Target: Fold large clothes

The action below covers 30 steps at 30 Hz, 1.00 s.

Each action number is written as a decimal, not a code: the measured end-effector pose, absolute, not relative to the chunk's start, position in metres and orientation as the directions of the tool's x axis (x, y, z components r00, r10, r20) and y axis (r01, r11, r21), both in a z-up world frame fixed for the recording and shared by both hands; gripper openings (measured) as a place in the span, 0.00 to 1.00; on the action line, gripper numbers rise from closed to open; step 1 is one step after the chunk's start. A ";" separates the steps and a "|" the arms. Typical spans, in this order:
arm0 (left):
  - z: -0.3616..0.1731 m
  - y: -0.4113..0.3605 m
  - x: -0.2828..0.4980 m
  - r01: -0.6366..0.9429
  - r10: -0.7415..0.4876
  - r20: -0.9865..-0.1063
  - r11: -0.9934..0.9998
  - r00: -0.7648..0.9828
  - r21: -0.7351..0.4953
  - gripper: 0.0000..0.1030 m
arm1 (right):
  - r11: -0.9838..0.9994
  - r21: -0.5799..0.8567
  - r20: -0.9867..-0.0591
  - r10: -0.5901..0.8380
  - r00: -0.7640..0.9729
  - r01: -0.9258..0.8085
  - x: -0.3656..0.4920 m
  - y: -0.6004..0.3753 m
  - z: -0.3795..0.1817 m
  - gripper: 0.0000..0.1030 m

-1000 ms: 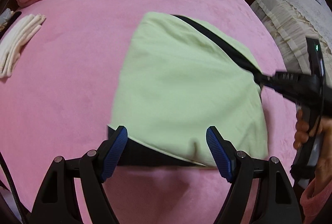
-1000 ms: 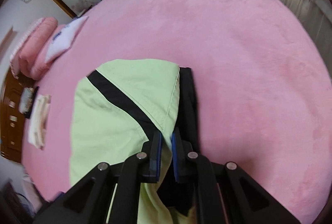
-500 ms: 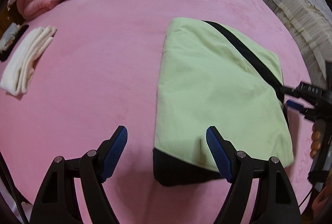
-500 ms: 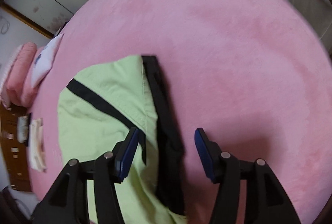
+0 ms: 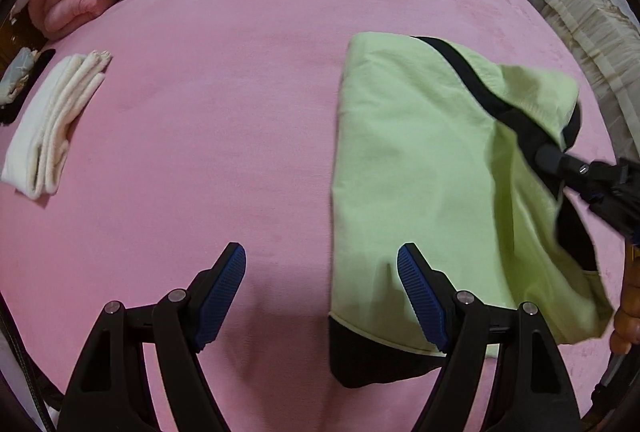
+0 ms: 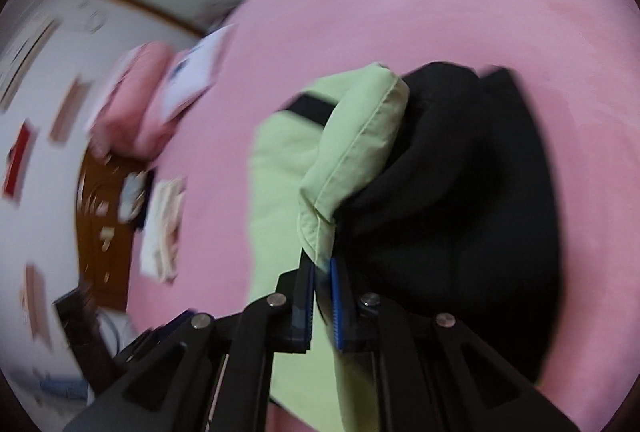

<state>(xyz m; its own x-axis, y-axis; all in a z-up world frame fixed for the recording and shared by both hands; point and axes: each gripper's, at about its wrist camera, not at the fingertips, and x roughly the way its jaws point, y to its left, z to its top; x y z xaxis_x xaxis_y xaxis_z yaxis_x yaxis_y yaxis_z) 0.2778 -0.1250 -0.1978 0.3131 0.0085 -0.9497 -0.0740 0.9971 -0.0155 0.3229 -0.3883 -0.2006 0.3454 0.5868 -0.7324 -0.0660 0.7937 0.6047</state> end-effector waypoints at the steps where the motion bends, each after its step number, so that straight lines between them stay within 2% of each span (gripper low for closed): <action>1: -0.199 -0.123 0.278 -0.081 0.006 -0.952 0.997 0.307 -0.020 0.75 | 0.812 0.578 -0.738 0.563 0.372 -0.083 0.323 -0.388 -0.195 0.06; 4: -0.198 -0.121 0.272 -0.090 -0.003 -0.956 0.996 0.292 -0.031 0.75 | 0.861 0.507 -0.781 0.437 0.446 0.045 0.325 -0.425 -0.192 0.06; 6: -0.199 -0.119 0.270 -0.088 -0.003 -0.957 0.996 0.290 -0.030 0.75 | 0.904 0.378 -0.867 0.270 0.419 0.200 0.329 -0.458 -0.206 0.06; 7: -0.199 -0.118 0.270 -0.087 -0.003 -0.958 0.996 0.288 -0.030 0.75 | 0.907 0.359 -0.883 0.253 0.395 0.220 0.330 -0.468 -0.215 0.08; 9: -0.202 -0.118 0.268 -0.086 0.004 -0.960 0.996 0.279 -0.021 0.75 | 0.894 0.374 -0.898 0.282 0.338 0.247 0.331 -0.486 -0.230 0.21; 11: -0.202 -0.118 0.270 -0.085 0.008 -0.961 0.996 0.278 -0.016 0.75 | 0.909 0.334 -0.912 0.246 0.328 0.248 0.326 -0.491 -0.227 0.45; 14: -0.197 -0.128 0.270 -0.064 -0.009 -0.958 0.998 0.287 -0.029 0.75 | 0.958 0.219 -0.903 0.128 0.411 0.183 0.310 -0.476 -0.199 0.47; 16: -0.195 -0.135 0.272 -0.036 -0.042 -0.956 0.998 0.292 -0.055 0.75 | 0.958 0.261 -0.862 0.175 0.475 0.120 0.305 -0.464 -0.182 0.47; 19: -0.195 -0.154 0.274 0.007 -0.080 -0.957 0.997 0.280 -0.081 0.74 | 0.875 0.483 -0.773 0.447 0.451 -0.039 0.298 -0.439 -0.184 0.47; 21: -0.202 -0.168 0.275 0.032 -0.090 -0.962 0.996 0.258 -0.085 0.74 | 0.840 0.535 -0.773 0.528 0.351 -0.085 0.301 -0.418 -0.202 0.45; 22: -0.209 -0.175 0.274 0.043 -0.092 -0.967 0.996 0.237 -0.084 0.74 | 0.848 0.521 -0.791 0.522 0.318 -0.095 0.302 -0.409 -0.212 0.34; 23: -0.217 -0.182 0.273 0.049 -0.079 -0.973 0.996 0.217 -0.070 0.74 | 0.873 0.478 -0.824 0.483 0.296 -0.093 0.303 -0.403 -0.223 0.17; 25: -0.234 -0.189 0.272 0.055 -0.028 -0.983 0.998 0.180 -0.018 0.74 | 0.930 0.364 -0.888 0.365 0.281 -0.055 0.305 -0.403 -0.243 0.11; 26: -0.239 -0.189 0.270 0.052 -0.025 -0.984 0.999 0.177 -0.016 0.74 | 0.953 0.303 -0.912 0.297 0.284 -0.023 0.306 -0.412 -0.252 0.02; 30: -0.239 -0.180 0.264 0.004 -0.068 -0.983 0.998 0.173 -0.069 0.74 | 0.983 0.142 -0.954 0.105 0.281 0.115 0.294 -0.460 -0.256 0.00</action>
